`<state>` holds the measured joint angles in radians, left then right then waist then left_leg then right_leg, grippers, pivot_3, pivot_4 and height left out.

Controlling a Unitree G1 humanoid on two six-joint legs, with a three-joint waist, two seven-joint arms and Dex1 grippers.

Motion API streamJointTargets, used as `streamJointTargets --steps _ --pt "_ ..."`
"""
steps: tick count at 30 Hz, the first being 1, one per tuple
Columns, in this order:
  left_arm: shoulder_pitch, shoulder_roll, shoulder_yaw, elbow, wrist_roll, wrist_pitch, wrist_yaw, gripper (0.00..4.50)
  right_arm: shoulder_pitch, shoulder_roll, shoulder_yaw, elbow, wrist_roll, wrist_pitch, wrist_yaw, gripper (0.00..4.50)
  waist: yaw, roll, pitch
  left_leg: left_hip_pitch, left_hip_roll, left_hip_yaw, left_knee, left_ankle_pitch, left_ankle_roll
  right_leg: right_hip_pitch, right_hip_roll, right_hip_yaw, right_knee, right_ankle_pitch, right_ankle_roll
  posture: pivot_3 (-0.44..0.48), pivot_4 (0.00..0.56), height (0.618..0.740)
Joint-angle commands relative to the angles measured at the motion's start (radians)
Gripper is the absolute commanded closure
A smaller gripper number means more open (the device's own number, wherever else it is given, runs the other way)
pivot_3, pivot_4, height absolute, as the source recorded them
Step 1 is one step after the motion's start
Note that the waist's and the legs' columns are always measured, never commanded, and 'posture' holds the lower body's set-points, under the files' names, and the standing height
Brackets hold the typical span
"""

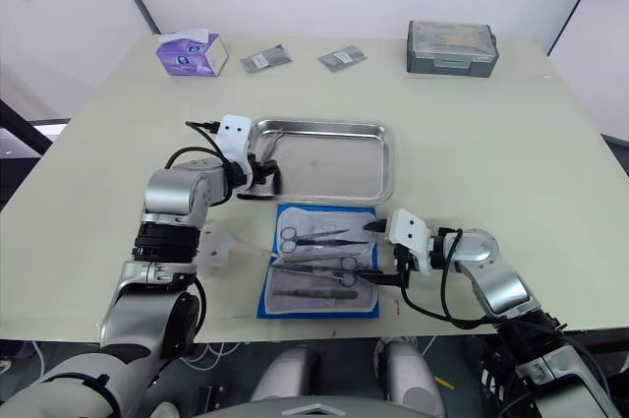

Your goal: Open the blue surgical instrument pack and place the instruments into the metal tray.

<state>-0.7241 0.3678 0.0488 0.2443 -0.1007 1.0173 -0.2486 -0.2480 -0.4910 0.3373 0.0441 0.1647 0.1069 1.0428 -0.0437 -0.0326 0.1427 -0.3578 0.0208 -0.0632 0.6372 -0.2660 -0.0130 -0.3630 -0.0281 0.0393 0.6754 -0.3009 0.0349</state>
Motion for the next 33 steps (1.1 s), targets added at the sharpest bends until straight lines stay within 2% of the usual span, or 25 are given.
streamJointTargets --steps 1,9,14,18,20,22,24,29,33 --pt "-0.017 0.01 -0.003 -0.047 0.012 0.013 0.014 1.86 0.066 -0.021 0.087 0.134 -0.099 0.087 -0.011 0.0 0.0 0.0 0.0 0.0 0.0 0.0 0.0 0.0 0.0 0.0 0.0 0.0 0.0 0.0 0.0 0.0 0.15 0.734" --pt "-0.065 0.011 -0.014 -0.154 -0.021 0.01 -0.022 1.86 0.067 -0.02 0.087 0.137 -0.099 0.087 -0.011 0.0 0.0 0.0 0.0 0.0 0.0 -0.001 0.0 0.001 -0.001 0.0 -0.001 -0.001 -0.001 0.0 0.0 0.0 0.15 0.734" --pt "-0.087 0.033 -0.015 -0.14 -0.057 -0.103 -0.125 1.86 0.063 -0.017 0.09 0.14 -0.1 0.089 -0.011 0.0 -0.001 0.0 0.0 0.0 0.0 0.0 -0.002 0.002 -0.004 0.0 -0.001 -0.001 -0.001 0.0 0.0 0.0 0.15 0.734" --pt "-0.052 0.126 -0.046 -0.118 -0.12 -0.351 -0.425 1.86 0.06 -0.011 0.092 0.145 -0.1 0.089 -0.01 0.0 -0.002 0.001 0.001 0.0 0.0 0.0 -0.003 0.003 -0.005 0.0 0.0 -0.001 -0.002 0.0 0.0 0.0 0.15 0.734" --pt "-0.044 0.15 -0.042 -0.098 -0.144 -0.414 -0.504 1.86 0.06 -0.011 0.091 0.147 -0.1 0.089 -0.01 0.0 -0.001 0.001 0.001 0.0 0.001 0.0 -0.004 0.006 -0.011 0.0 0.001 -0.001 -0.003 0.0 0.0 0.0 0.15 0.734" --pt "-0.028 0.187 -0.051 -0.067 -0.154 -0.525 -0.621 1.86 0.059 -0.012 0.091 0.15 -0.101 0.087 -0.01 0.0 0.0 0.001 0.001 0.0 0.0 0.0 -0.004 0.006 -0.01 0.001 0.001 -0.003 -0.004 0.0 0.0 0.0 0.15 0.734" --pt "-0.002 0.216 -0.059 -0.044 -0.188 -0.64 -0.782 1.86 0.062 -0.011 0.089 0.152 -0.1 0.086 -0.013 0.0 -0.001 0.001 0.001 0.0 0.0 0.0 -0.005 0.005 -0.008 0.001 0.001 -0.002 -0.004 0.0 0.0 0.0 0.15 0.734" --pt "0.046 0.267 -0.113 -0.047 -0.22 -0.719 -1.024 1.86 0.066 -0.011 0.091 0.148 -0.1 0.088 -0.014 0.0 -0.001 0.001 0.001 0.0 0.001 0.0 -0.005 0.005 -0.008 0.0 0.004 -0.002 -0.004 0.0 0.0 0.0 0.15 0.734" --pt "0.075 0.297 -0.162 -0.039 -0.201 -0.789 -1.134 1.86 0.063 -0.013 0.089 0.15 -0.101 0.087 -0.012 0.0 -0.001 0.001 0.001 0.0 0.001 0.001 -0.005 0.005 -0.008 0.0 0.005 -0.002 -0.005 0.0 -0.001 0.0 0.15 0.734"
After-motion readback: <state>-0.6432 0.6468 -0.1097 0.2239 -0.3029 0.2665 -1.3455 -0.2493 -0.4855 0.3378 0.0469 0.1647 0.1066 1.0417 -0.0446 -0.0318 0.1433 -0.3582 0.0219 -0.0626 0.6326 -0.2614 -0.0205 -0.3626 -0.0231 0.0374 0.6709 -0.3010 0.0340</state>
